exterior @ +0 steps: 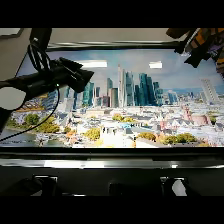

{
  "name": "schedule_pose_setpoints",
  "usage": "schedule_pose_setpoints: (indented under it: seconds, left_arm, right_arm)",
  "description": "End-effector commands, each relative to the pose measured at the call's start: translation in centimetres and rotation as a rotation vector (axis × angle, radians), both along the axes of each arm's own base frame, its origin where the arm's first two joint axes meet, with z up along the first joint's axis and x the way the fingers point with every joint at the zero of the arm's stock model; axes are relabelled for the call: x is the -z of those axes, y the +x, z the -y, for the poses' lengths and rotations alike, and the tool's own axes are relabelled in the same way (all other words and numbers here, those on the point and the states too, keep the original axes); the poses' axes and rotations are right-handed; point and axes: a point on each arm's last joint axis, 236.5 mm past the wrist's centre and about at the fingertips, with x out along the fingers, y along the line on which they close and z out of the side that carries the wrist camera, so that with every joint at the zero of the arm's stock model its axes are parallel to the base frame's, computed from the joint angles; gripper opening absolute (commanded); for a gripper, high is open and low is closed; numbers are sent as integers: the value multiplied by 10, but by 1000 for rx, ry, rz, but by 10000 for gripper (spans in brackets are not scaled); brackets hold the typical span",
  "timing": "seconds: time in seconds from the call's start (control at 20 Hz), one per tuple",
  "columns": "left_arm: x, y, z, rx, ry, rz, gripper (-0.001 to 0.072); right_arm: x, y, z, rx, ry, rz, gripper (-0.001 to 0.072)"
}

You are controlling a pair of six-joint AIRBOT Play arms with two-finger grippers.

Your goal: Fold the clothes and pants, and hang the long-sleeved shirts on hangers.

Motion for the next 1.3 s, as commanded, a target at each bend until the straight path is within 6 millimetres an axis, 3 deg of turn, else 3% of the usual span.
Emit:
schedule_pose_setpoints:
  seconds: [0.0, 0.15, 0.25, 0.3, 0.4, 0.45, 0.55, 0.6, 0.65, 0.75, 0.85, 0.9, 1.05, 1.15, 1.25]
  left_arm:
    - [-13, 8, -18, -61, -30, 11, 543]
    - [-43, 25, -78, -287, -238, -58, 542]
    - [-55, 26, -111, -379, -325, -84, 540]
    - [-55, 25, -121, -399, -317, -86, 535]
    - [-48, 27, -142, -445, -293, -104, 521]
    - [-44, 28, -150, -464, -284, -119, 399]
    - [-35, 28, -159, -485, -262, -145, 86]
    - [-31, 27, -162, -483, -234, -146, 21]
    - [-26, 27, -165, -486, -199, -149, 21]
    - [-9, 24, -167, -488, -140, -193, 21]
    - [20, 19, -174, -503, -50, -268, 19]
    - [36, 17, -178, -514, -15, -294, 19]
    - [92, 4, -177, -452, 124, -366, 18]
    - [127, -5, -178, -443, 159, -428, 18]
    - [142, -8, -179, -444, 169, -454, 20]
  right_arm:
    - [-20, -28, -26, -10, -41, 47, 552]
    - [-70, -56, -64, -58, -219, 108, 552]
    - [-107, -39, -96, -242, -360, 205, 542]
    - [-116, -14, -109, -385, -374, 289, 534]
    - [-112, 70, -136, -760, -284, 426, 406]
    - [-99, 121, -158, -968, -209, 400, 325]
    - [-56, 209, -213, -1331, -60, 282, 212]
    - [-25, 245, -240, -1464, 47, 209, 129]
    - [19, 278, -270, -1570, 168, 85, 55]
    - [116, 317, -323, -1673, 363, -259, 29]
    - [197, 326, -354, -1639, 437, -619, 28]
    - [221, 326, -368, -1631, 422, -734, 28]
    - [281, 323, -408, -1707, 483, -838, 28]
    - [327, 315, -415, -1716, 578, -893, 28]
    - [356, 308, -414, -1704, 621, -941, 29]
